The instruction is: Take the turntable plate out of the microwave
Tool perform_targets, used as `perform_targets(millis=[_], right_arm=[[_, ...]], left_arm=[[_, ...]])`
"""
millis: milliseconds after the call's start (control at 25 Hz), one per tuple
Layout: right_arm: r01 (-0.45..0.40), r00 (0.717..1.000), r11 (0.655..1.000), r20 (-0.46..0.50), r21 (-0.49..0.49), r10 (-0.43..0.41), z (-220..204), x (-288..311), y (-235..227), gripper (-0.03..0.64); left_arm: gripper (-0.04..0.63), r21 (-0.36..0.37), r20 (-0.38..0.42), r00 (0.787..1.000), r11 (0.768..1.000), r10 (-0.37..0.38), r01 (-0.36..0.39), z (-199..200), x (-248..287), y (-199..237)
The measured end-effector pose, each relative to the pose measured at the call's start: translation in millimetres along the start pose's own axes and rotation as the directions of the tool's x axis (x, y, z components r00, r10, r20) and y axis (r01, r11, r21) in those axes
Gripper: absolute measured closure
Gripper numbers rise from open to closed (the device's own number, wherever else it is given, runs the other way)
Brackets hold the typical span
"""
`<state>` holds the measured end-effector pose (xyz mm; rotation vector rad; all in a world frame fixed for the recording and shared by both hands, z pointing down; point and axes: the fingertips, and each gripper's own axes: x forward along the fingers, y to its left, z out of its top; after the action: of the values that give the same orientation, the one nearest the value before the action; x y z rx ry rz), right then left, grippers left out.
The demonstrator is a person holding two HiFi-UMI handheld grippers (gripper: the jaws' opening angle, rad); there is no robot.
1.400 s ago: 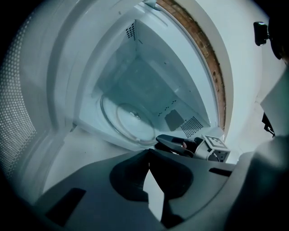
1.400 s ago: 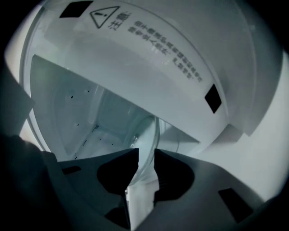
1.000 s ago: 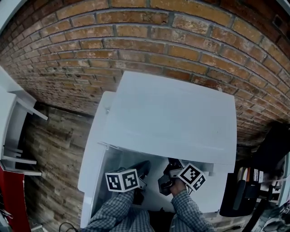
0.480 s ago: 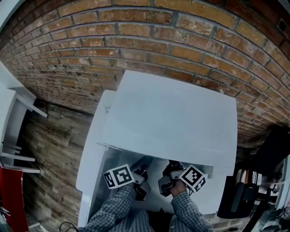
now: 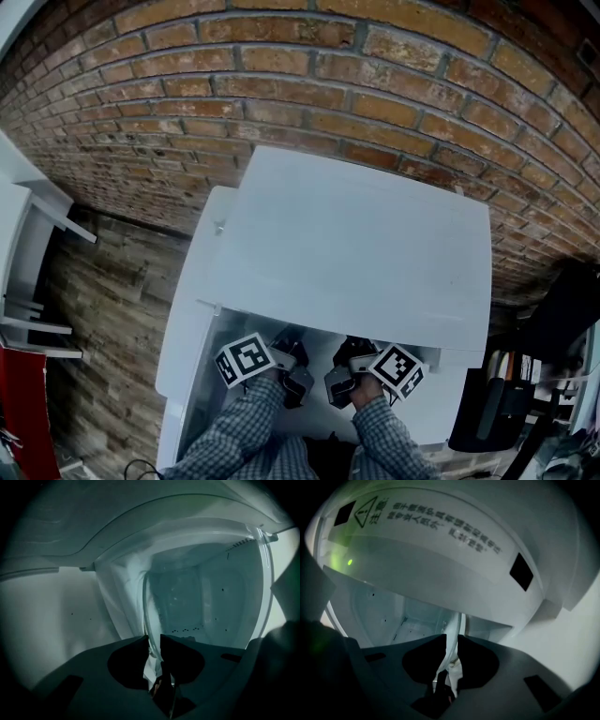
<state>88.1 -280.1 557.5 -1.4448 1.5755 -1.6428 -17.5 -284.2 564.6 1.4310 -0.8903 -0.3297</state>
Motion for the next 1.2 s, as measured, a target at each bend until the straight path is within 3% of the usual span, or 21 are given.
perform_targets(millis=[80, 320, 720, 1040, 1200], right_arm=[[0.001, 1.000, 1.000, -0.001, -0.004, -0.001, 0, 0, -1, 0.538], [-0.014, 1.000, 1.000, -0.015, 0.005, 0.014, -2, -2, 3, 0.538], [-0.038, 0.995, 0.993, -0.086, 0.108, 0.047, -30, -4, 12, 0.537], [-0.117, 0.993, 0.974, 0.016, 0.196, 0.116, -12, 12, 13, 0.534], [-0.150, 0.989, 0.968, 0.026, 0.202, 0.148, -10, 14, 19, 0.566]], left_arm=[[0.543, -0.055, 0.003, 1.000, 0.998, -0.005, 0.006, -1, 0, 4], [0.558, -0.144, 0.026, 0.999, 0.989, -0.038, 0.041, 0, -2, 1], [0.559, -0.131, 0.019, 0.994, 0.985, -0.107, 0.108, 1, -3, -18], [0.558, -0.121, 0.015, 0.991, 0.983, -0.135, 0.136, 2, -4, -26], [0.558, -0.105, 0.014, 0.994, 0.988, -0.110, 0.111, 2, -3, -22]])
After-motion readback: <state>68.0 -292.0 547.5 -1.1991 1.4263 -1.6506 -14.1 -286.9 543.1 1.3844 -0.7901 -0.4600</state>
